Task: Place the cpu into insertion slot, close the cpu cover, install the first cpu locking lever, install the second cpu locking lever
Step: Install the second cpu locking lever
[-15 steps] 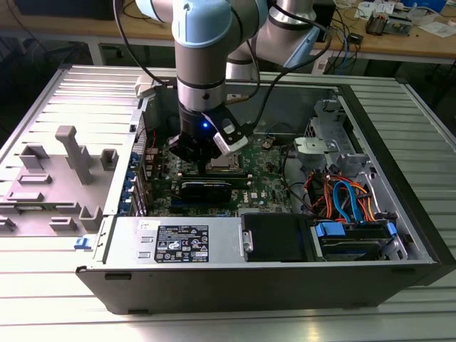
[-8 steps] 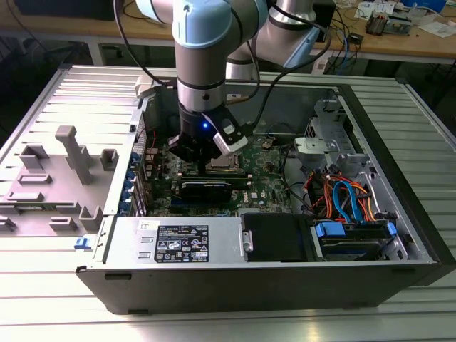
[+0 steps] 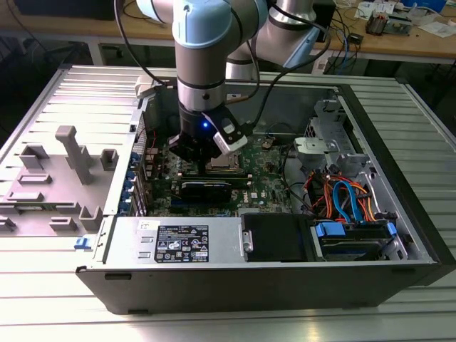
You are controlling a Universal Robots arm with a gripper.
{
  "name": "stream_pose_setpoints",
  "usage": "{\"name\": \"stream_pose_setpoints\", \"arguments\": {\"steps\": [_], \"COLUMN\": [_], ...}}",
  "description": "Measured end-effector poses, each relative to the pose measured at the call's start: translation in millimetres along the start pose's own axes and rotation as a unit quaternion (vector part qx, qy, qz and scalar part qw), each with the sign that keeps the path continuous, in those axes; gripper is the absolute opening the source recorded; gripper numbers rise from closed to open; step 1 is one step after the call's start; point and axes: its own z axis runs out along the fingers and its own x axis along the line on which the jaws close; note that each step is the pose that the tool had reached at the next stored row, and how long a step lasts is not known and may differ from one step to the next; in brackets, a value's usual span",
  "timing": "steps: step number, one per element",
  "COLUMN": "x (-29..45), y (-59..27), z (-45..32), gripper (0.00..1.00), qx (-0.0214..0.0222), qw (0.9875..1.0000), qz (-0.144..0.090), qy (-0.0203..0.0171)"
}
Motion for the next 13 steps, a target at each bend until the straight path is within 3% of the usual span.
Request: {"name": "stream_pose_setpoints", "arguments": {"steps": [13], "x": [-0.6], "y": [5.7], "z": [1.5], "gripper": [0.12], "qx": [-0.0007], "qw": [1.0000], "qz": [-0.009], "qy": [0.0000]}}
